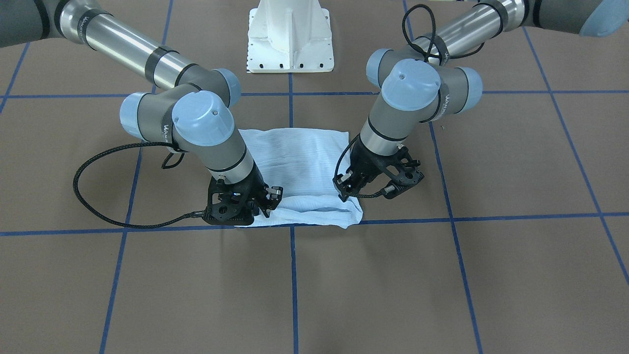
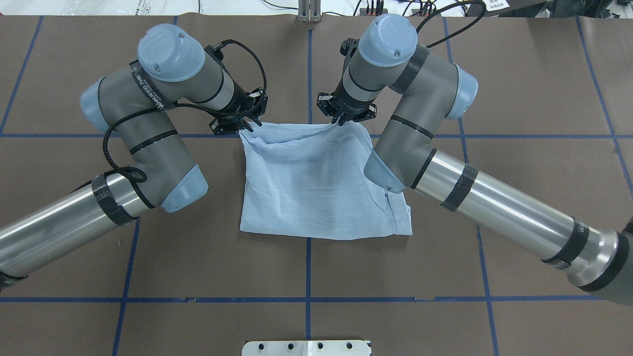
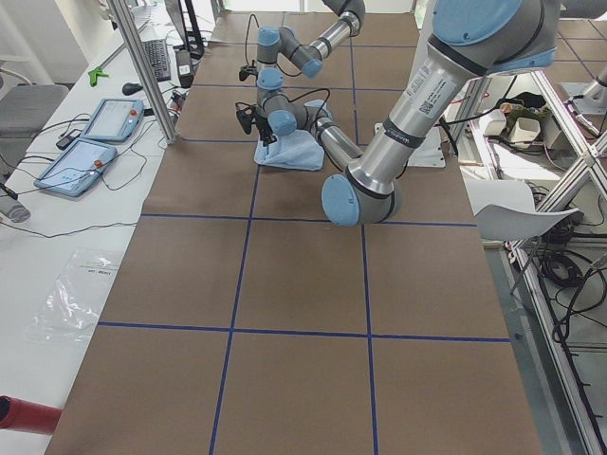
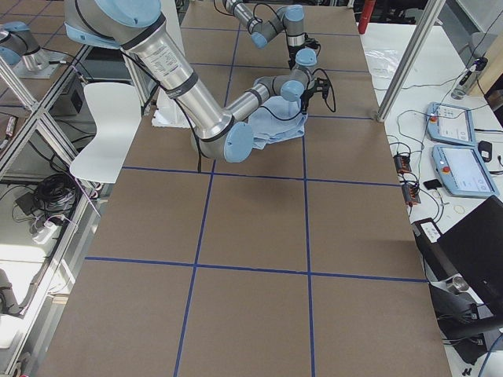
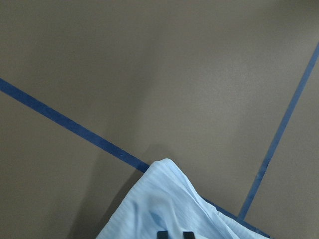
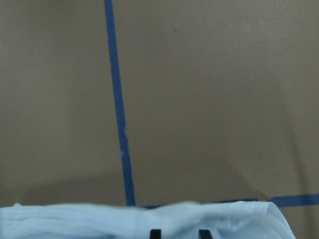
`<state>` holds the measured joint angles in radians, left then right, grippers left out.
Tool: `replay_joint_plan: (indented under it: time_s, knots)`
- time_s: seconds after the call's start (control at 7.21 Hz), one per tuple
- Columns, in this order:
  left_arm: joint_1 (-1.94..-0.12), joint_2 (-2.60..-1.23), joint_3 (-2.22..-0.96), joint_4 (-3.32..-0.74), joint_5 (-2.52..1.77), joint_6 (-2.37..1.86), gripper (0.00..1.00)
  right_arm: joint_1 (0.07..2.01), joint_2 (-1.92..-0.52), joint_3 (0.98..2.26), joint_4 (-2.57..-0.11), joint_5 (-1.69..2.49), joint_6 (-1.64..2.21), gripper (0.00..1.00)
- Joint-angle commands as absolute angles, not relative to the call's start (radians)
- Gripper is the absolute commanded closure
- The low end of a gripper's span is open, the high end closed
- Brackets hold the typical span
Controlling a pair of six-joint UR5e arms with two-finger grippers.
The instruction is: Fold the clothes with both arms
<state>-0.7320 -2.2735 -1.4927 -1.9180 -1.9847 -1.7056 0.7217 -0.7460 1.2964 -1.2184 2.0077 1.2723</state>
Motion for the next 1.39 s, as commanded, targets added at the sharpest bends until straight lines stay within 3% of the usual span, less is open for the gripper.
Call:
replay_joint_plan:
  time_s: [0.0, 0.28, 0.55, 0.83, 1.25]
  knots:
    - [-0.762, -2.269, -1.491, -1.914, -1.986, -1.697, 0.00, 0.739, -0.738, 1.290, -1.209, 2.014, 1.266, 0.00]
    - [-0.801, -2.226, -1.511, -1.907, -1.994, -1.613, 0.00, 0.741, -0.729, 1.299, -1.218, 2.019, 1.261, 0.00]
    - [-0.877, -2.073, -1.650, -1.905, -1.996, -1.377, 0.00, 0.842, -0.764, 1.348, -1.320, 2.092, 1.167, 0.00]
    - [-1.016, -1.988, -1.701, -1.820, -1.994, -1.045, 0.00, 0.928, -0.877, 1.510, -1.577, 2.085, 0.784, 0.00]
    - [-1.231, -1.851, -1.718, -1.773, -2.037, -0.551, 0.00, 1.093, -1.044, 1.653, -1.711, 2.146, 0.426, 0.00]
